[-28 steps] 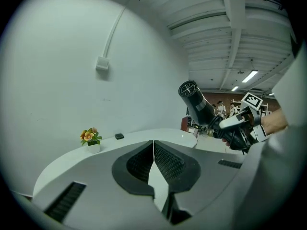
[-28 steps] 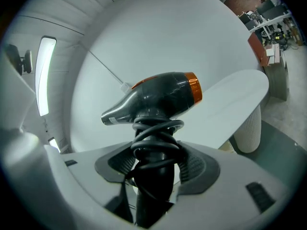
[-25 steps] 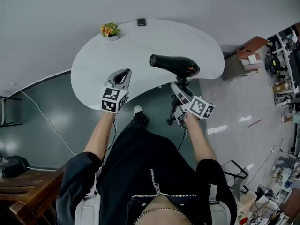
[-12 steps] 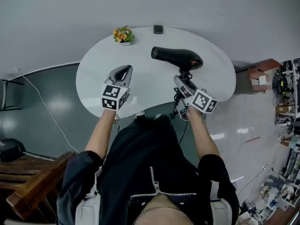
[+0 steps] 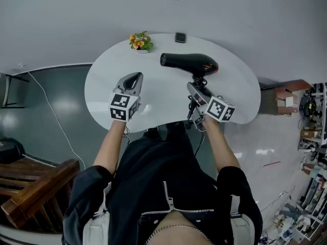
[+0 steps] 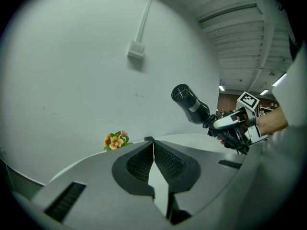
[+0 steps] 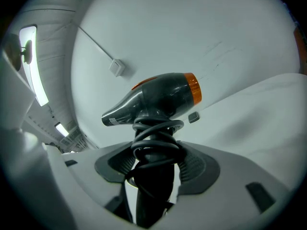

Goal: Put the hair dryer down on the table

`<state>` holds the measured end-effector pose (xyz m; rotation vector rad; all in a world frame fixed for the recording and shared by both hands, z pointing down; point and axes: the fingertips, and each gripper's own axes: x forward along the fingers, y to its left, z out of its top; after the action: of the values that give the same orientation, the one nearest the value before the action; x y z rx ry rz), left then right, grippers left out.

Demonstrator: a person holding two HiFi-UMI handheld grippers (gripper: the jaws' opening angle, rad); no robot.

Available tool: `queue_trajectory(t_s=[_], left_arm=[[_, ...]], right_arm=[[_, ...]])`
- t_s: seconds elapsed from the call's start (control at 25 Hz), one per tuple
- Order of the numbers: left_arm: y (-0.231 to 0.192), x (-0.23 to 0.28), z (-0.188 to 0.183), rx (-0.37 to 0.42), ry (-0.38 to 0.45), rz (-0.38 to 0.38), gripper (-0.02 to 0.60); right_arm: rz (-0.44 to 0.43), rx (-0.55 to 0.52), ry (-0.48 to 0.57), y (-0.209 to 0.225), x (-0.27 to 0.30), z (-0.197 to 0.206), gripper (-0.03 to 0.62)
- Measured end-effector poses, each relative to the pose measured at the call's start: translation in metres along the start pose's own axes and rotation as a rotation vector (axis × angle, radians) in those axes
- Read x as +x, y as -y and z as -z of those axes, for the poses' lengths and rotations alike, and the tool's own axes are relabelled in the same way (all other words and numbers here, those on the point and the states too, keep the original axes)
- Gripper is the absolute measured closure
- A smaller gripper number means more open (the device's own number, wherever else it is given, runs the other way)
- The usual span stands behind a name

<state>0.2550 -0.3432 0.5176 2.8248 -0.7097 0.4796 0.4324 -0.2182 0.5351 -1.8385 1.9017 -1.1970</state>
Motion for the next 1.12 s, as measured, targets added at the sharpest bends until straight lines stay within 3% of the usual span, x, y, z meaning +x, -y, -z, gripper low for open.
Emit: queue_trajectory(t_s=[0.48,0.84,1.12], left_arm=[[-0.02,0.018,0.004,-0.054,-0.013,-0.105,0.56],[-0.042,0.017,0.01,-0.092,-0.031,-0.194,0.56],[-0.048,0.0,0.02,-0.103,-0.052,-0.247,0.56]], right_arm=[[0.032,-0.029,-0.109,0.037,0.049,-0.015,0.329],[0.122,0.039,-0.156,0.084,0.099,-0.022,0.329],[0.201,0.008,-0.207,0.114,0.138,-0.019,0.329]])
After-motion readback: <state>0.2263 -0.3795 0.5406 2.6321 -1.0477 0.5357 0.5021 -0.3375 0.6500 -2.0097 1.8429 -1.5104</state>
